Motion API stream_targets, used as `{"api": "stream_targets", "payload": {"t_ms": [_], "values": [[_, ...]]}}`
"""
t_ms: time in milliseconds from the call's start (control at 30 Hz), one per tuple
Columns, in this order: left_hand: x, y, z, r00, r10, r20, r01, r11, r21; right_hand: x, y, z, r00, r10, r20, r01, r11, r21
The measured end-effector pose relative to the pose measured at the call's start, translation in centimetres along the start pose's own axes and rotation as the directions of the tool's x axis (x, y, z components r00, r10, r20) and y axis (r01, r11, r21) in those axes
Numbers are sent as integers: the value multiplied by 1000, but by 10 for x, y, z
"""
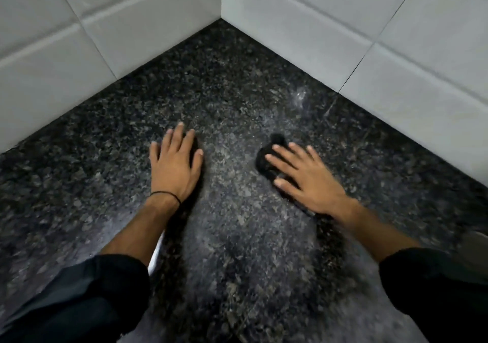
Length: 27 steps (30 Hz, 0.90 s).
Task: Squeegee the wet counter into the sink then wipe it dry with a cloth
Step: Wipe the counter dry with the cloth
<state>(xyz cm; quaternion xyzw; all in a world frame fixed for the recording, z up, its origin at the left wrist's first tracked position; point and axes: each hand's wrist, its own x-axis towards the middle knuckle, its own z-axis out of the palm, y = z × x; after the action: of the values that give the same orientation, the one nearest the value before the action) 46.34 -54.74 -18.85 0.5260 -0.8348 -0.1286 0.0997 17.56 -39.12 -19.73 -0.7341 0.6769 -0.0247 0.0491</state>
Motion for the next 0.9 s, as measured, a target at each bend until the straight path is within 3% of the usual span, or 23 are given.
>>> {"api": "stream_targets", "payload": {"t_ms": [67, 167, 267, 333, 400, 467, 533, 633, 700, 767, 800, 867, 900], "values": [[8, -9, 9, 996, -75, 43, 74, 997, 19, -4, 48, -9, 971, 237, -38, -236, 971, 27], [6, -13, 17, 995, -98, 34, 97, 994, 41, 14, 94, -19, 815, 576, -67, -571, 817, 86], [7, -12, 19, 995, -101, 21, 100, 994, 34, 74, 94, -21, 692, 721, -39, -711, 690, 138], [8, -13, 18, 994, -106, 23, 105, 994, 30, 123, 70, -20, 732, 682, -7, -673, 724, 150], [8, -13, 17, 994, -103, 25, 102, 995, 22, 165, 27, -16, 843, 538, -2, -532, 834, 147], [6, -14, 15, 996, -90, 30, 90, 996, -1, 185, -26, -9, 944, 330, -3, -328, 938, 113], [6, -15, 13, 996, -82, 23, 83, 996, -38, 179, -65, -1, 997, 72, 15, -73, 996, 56], [5, -17, 12, 996, -92, 10, 92, 994, -51, 143, -55, 5, 958, -282, 45, 281, 959, 26], [6, -16, 13, 996, -92, 12, 93, 995, -45, 126, -13, 0, 917, -393, 65, 393, 919, 21], [6, -14, 14, 996, -91, 21, 92, 995, -32, 122, 40, -8, 937, -343, 65, 345, 939, -17], [6, -14, 14, 995, -93, 24, 93, 995, -22, 124, 66, -13, 969, -242, 57, 244, 970, -24], [7, -12, 16, 994, -102, 25, 102, 995, -3, 135, 105, -21, 997, 80, 21, -80, 997, -10], [7, -12, 17, 994, -106, 25, 106, 994, 5, 145, 115, -23, 964, 264, 1, -264, 964, 23]]}}
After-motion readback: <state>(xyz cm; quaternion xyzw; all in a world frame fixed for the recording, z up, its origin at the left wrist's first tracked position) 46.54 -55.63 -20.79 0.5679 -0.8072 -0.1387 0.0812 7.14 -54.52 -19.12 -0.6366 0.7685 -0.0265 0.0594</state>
